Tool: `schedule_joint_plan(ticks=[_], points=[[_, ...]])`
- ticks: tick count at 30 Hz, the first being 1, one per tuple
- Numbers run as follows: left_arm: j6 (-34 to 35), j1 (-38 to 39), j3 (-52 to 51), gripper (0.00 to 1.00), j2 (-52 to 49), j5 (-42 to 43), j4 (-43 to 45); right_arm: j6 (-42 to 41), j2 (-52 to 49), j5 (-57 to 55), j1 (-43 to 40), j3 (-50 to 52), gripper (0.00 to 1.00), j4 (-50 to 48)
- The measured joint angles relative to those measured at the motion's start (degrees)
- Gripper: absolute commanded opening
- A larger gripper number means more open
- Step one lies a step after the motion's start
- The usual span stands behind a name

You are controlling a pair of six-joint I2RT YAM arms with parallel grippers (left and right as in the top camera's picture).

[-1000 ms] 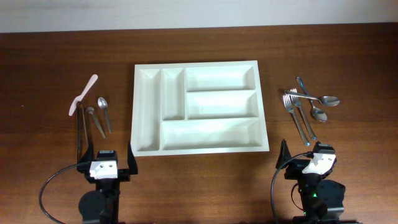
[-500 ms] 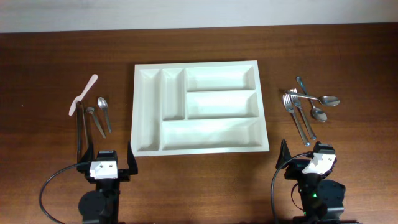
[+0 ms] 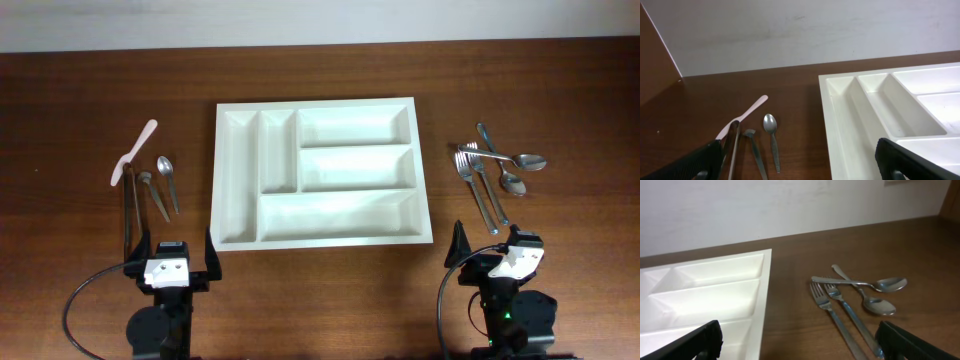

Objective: Pack container

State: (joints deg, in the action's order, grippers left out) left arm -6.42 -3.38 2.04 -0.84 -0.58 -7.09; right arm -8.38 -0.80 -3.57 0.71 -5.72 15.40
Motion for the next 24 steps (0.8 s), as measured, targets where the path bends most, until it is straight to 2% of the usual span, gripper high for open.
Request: schedule_joint_plan(ticks=[4, 8, 12, 20, 24], points=[[0.0, 0.0, 0.0, 0.99, 0.0, 0.0, 0.0, -2.8, -1.0, -0.4, 0.0, -1.4, 0.99, 5.7], [0.0, 0.0, 0.0, 0.99, 0.0, 0.0, 0.0, -4.9, -7.4, -1.8, -0.1, -8.4, 0.99, 10.8], [0.0, 0.0, 0.0, 0.99, 0.0, 0.0, 0.0, -5.7, -19.0, -2.6, -0.1, -21.4, 0.99, 15.1], [0.0, 0.0, -0.1, 0.99, 0.1, 0.0, 0.0, -1.5, -48.9, -0.8, -0.2, -58.2, 0.99, 39.0], [0.0, 0.0, -0.1, 0.99, 0.1, 0.0, 0.0, 1.1, -59.8, 2.4, -0.2, -70.4, 0.99, 43.8]])
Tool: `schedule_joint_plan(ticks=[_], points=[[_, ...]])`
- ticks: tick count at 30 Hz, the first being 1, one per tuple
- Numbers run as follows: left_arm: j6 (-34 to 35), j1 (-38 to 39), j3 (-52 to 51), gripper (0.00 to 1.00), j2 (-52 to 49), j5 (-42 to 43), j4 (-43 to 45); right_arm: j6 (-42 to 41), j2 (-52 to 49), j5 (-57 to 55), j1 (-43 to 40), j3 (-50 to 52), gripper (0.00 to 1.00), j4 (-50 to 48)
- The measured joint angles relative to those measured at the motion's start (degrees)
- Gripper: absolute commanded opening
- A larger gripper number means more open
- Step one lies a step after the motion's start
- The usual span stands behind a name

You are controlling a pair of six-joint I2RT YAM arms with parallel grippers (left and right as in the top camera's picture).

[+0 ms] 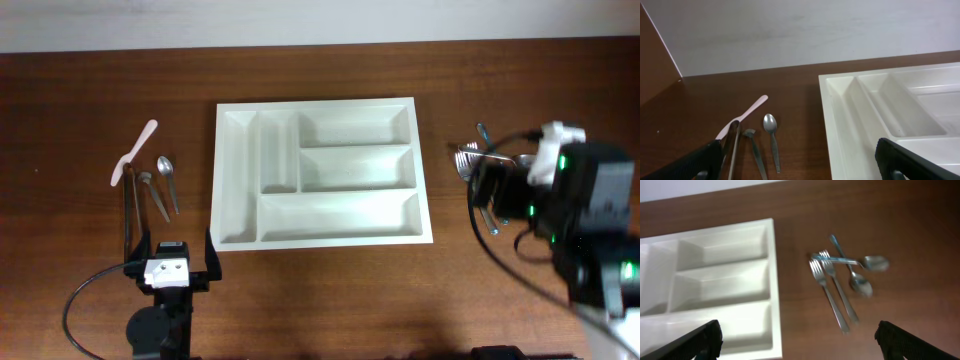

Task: Pack container
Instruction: 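Move the right gripper over the silver forks on the right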

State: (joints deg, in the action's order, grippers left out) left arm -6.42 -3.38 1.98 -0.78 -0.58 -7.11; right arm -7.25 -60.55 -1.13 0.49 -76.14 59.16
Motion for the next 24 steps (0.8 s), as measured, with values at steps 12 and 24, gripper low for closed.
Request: schedule_joint_plan(ticks=[12, 24], points=[[0.0, 0.0, 0.0, 0.99, 0.0, 0.0, 0.0, -8.6, -24.6, 4.0, -11.0, -7.4, 0.99, -6.5], [0.0, 0.0, 0.0, 0.99, 0.0, 0.0, 0.0, -13.6, -40.5, 7.0, -20.9, -7.3, 0.99, -3.8]])
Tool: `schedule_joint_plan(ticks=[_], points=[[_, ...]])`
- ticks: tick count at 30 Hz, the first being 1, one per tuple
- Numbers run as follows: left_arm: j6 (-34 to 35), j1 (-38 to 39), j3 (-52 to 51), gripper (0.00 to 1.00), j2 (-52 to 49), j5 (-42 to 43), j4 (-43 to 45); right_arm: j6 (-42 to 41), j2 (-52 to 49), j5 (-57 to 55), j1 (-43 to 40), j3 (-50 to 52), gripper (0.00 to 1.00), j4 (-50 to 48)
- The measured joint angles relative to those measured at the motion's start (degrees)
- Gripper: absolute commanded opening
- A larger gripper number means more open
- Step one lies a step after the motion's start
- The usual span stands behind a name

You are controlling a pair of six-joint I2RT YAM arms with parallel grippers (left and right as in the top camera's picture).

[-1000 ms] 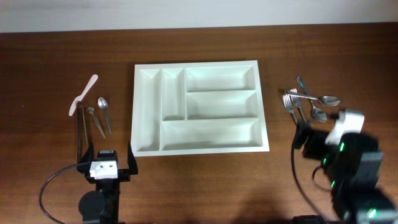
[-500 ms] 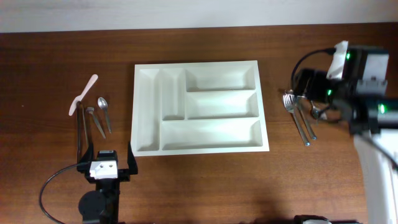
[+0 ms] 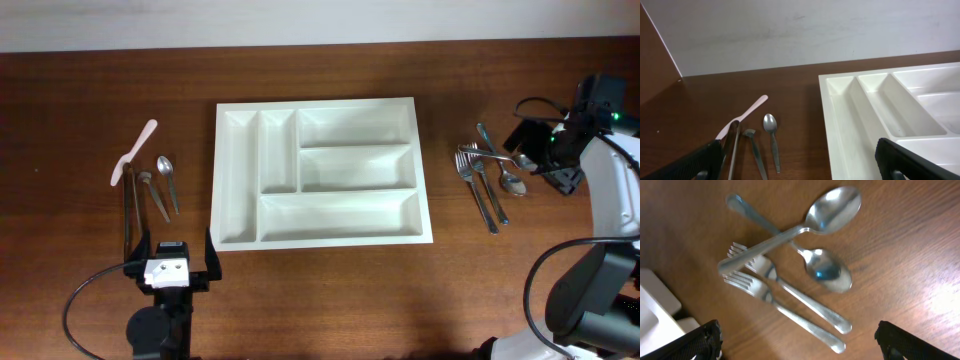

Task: Pack container
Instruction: 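Move the right gripper over the silver forks on the right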

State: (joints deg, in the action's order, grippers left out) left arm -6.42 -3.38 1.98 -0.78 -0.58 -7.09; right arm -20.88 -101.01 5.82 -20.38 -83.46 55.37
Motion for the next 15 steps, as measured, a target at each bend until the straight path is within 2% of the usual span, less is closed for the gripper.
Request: schedule_joint_plan(ticks=[4, 15], points=[[0.0, 0.0, 0.0, 0.99, 0.0, 0.0, 0.0, 4.2, 0.0, 2.1, 0.1, 0.0, 0.99, 1.8], [0.0, 0.0, 0.0, 0.99, 0.0, 0.0, 0.0, 25.3, 0.0, 3.5, 2.3, 0.0, 0.99, 5.3]])
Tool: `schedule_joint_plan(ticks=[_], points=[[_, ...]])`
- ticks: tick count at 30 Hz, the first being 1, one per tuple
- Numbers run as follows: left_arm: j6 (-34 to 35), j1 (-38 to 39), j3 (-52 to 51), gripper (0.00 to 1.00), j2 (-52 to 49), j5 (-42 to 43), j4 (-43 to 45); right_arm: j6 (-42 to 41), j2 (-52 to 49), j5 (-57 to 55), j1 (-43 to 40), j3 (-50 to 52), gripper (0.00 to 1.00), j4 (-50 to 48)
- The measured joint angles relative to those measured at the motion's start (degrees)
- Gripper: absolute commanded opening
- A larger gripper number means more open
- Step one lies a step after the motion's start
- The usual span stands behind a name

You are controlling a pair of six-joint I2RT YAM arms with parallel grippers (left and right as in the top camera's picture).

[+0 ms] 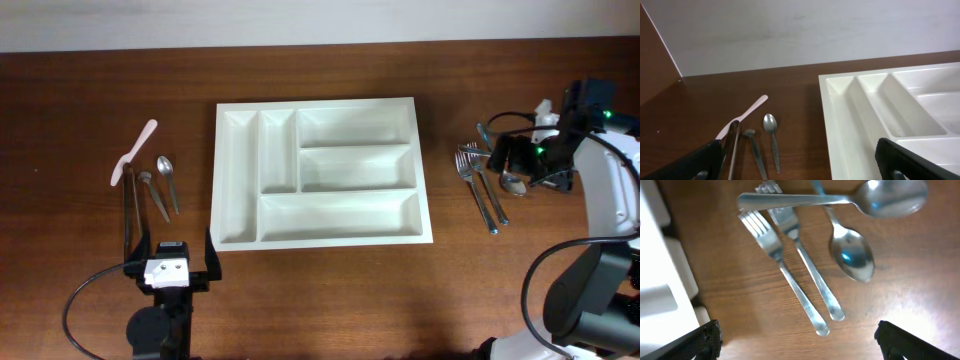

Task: Pack container
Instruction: 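Move the right gripper over the silver forks on the right, then lower the right gripper and grasp a silver fork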

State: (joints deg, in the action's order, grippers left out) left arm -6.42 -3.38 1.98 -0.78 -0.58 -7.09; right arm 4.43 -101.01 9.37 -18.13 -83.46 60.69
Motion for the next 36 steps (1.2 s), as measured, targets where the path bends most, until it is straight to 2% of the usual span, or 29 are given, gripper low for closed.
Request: schedule_joint_plan(ticks=[7, 17, 36], points=[[0.0, 0.0, 0.0, 0.99, 0.0, 0.0, 0.0, 5.7, -1.1, -1.1, 3.7, 0.0, 0.99, -3.2], [0.0, 0.0, 0.0, 0.99, 0.0, 0.0, 0.0, 6.8, -11.6, 0.8, 7.0, 0.0, 0.99, -3.0], [0.0, 0.0, 0.0, 0.99, 0.0, 0.0, 0.0, 11.2, -11.9, 2.2, 7.0, 0.0, 1.0, -0.8]])
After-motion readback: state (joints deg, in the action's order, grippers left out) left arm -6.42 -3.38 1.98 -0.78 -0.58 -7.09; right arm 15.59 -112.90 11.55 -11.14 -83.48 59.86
